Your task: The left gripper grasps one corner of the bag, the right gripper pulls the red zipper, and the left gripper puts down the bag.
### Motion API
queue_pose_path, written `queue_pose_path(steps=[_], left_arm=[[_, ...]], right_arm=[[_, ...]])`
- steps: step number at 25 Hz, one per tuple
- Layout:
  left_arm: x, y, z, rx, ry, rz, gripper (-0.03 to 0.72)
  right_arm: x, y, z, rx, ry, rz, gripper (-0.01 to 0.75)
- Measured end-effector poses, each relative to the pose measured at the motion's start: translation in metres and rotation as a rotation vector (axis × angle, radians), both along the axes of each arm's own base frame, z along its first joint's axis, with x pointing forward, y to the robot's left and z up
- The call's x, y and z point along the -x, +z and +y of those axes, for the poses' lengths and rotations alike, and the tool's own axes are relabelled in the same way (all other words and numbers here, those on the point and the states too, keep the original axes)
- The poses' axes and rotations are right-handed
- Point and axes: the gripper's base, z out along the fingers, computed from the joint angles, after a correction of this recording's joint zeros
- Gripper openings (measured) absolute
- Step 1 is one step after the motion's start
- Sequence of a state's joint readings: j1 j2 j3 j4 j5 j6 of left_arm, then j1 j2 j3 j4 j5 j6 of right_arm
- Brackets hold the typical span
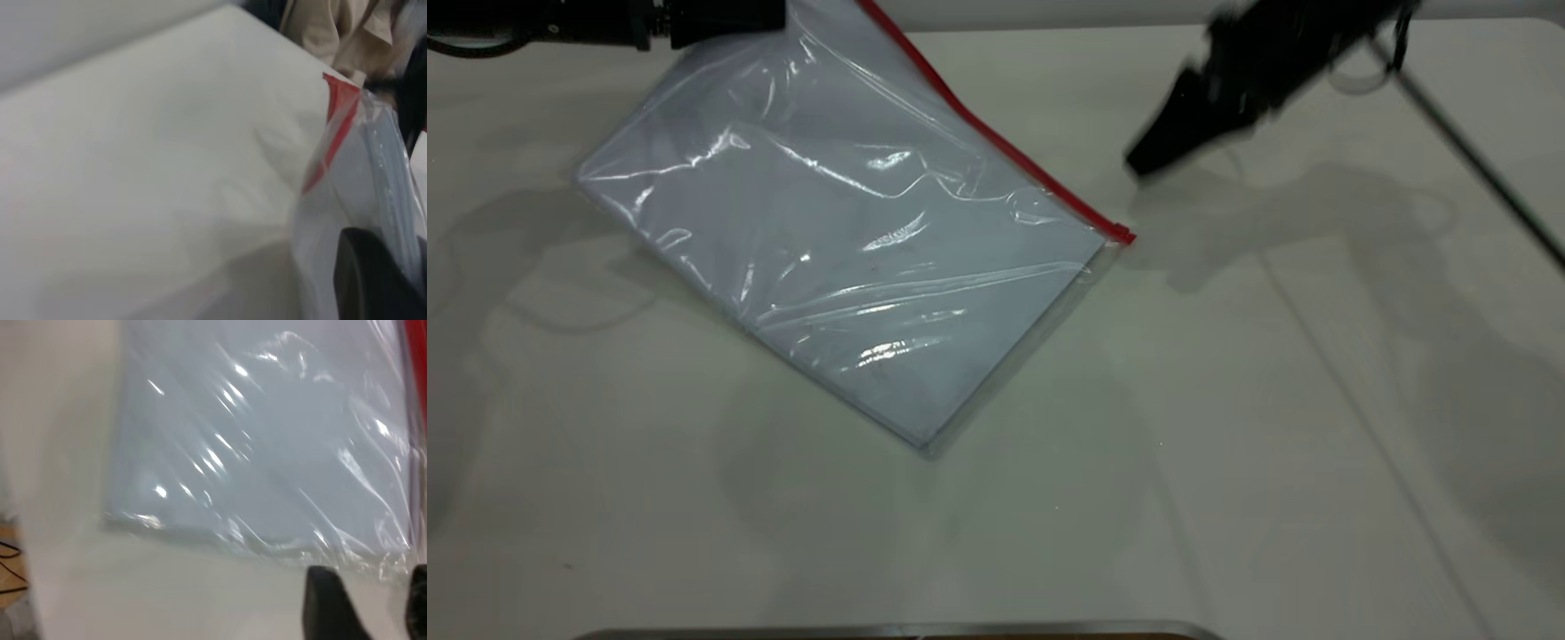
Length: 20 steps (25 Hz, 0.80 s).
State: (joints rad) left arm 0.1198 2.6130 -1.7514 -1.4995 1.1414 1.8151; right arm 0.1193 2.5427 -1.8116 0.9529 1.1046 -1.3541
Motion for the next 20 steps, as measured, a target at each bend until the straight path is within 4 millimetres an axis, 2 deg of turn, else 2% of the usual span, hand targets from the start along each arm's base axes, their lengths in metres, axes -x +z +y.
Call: queue_pose_path(steps=[2, 5, 10, 13, 15, 17, 20], left_arm=[[0.001, -0.001, 0.0, 0.001, 0.003, 0.063, 0.087], [0.002, -0.005, 0.0, 0.031, 0.035, 0.191, 0.163], [0.003, -0.011, 0.0, 0.1, 0.105, 0.449, 0.366], [0.002, -0.007, 0.003, 0.145, 0.156, 0.597, 0.462], [0.0, 0.002, 0.01, 0.173, 0.195, 0.674, 0.491], [-0.002, 0.016, 0.019, 0.199, 0.23, 0.717, 0.499], [-0.004, 0.052, 0.035, 0.228, 0.268, 0.7, 0.499]], right_arm=[[-0.005, 0.044, 0.002, -0.054, 0.003, -0.055, 0.413], [-0.008, 0.105, 0.008, -0.155, -0.07, -0.095, 0.437], [0.013, 0.192, 0.03, -0.245, -0.153, -0.065, 0.441], [0.041, 0.242, 0.048, -0.213, -0.156, -0.054, 0.441], [0.063, 0.272, 0.053, -0.148, -0.168, -0.06, 0.441], [0.088, 0.304, 0.054, -0.082, -0.197, -0.089, 0.441], [0.136, 0.357, 0.05, -0.004, -0.27, -0.167, 0.441]])
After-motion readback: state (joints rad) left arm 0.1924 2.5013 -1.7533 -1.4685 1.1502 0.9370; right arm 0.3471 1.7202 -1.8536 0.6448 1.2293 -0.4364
